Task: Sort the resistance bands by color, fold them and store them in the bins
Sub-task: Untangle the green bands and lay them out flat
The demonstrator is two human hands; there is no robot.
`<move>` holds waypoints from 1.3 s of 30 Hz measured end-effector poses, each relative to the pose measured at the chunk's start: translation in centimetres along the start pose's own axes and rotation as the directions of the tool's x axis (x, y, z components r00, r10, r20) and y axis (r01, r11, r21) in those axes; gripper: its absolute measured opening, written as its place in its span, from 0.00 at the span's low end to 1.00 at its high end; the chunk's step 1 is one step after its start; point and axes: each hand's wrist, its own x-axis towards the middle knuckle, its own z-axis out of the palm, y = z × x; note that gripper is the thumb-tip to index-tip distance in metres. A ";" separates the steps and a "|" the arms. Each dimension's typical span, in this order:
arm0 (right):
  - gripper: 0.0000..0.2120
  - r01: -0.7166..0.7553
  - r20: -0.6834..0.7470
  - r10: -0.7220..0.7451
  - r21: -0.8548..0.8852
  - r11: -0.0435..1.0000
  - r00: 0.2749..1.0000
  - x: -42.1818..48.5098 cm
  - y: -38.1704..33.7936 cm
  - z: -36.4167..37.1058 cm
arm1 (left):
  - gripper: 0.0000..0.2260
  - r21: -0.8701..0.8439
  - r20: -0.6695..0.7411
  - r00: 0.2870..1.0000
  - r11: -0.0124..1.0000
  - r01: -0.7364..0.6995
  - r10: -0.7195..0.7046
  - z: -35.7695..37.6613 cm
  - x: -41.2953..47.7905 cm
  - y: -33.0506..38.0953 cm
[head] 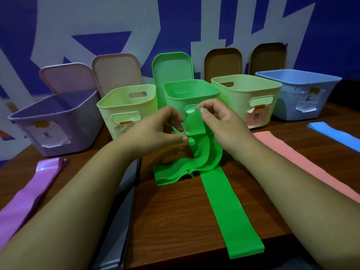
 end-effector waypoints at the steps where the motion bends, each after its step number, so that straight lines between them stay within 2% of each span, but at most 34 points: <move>1: 0.08 -0.002 0.004 0.002 0.013 1.000 1.000 0.0 0.0 0.1 | 0.21 0.007 -0.032 0.999 1.000 -0.022 0.022 0.3 0.0 0.2; 4: 0.08 -0.012 0.013 0.012 0.020 1.000 1.000 -0.1 -0.1 0.4 | 0.21 0.087 -0.110 0.988 0.991 -0.097 0.107 1.1 0.1 0.7; 9: 0.09 -0.024 0.020 0.023 0.048 0.999 1.000 -0.1 -0.3 0.4 | 0.15 0.201 -0.197 0.946 0.955 -0.216 0.256 1.2 0.2 0.2; 13: 0.10 -0.024 0.015 0.024 0.044 0.999 1.000 -0.2 -0.3 0.4 | 0.17 0.229 -0.170 0.952 0.950 -0.213 0.255 1.3 0.3 0.0; 17: 0.09 -0.047 0.034 0.046 0.044 0.998 0.998 -0.3 -0.4 0.4 | 0.10 0.312 -0.254 0.909 0.918 -0.245 0.330 1.1 0.6 0.2; 22: 0.09 -0.044 0.037 0.043 0.038 0.998 0.998 -0.3 -0.2 0.1 | 0.04 0.249 -0.287 0.909 0.939 -0.235 0.304 0.6 0.4 0.6; 27: 0.07 -0.052 0.058 0.050 0.033 0.998 0.997 -0.5 0.4 0.1 | 0.04 0.128 -0.354 0.905 0.971 -0.205 0.237 0.5 0.1 0.8; 32: 0.09 -0.068 0.103 0.065 0.030 0.997 0.993 -0.9 0.5 -0.2 | 0.06 0.042 -0.460 0.863 0.975 -0.216 0.211 -1.8 0.0 2.8; 35: 0.11 -0.080 0.116 0.077 0.020 0.997 0.990 -0.9 0.6 -0.5 | 0.09 0.110 -0.442 0.860 0.967 -0.230 0.255 -3.5 0.1 5.1; 39: 0.10 -0.130 0.138 0.125 0.027 0.991 0.982 -0.8 0.6 -0.5 | 0.07 0.282 -0.409 0.835 0.921 -0.269 0.369 -5.2 0.4 8.0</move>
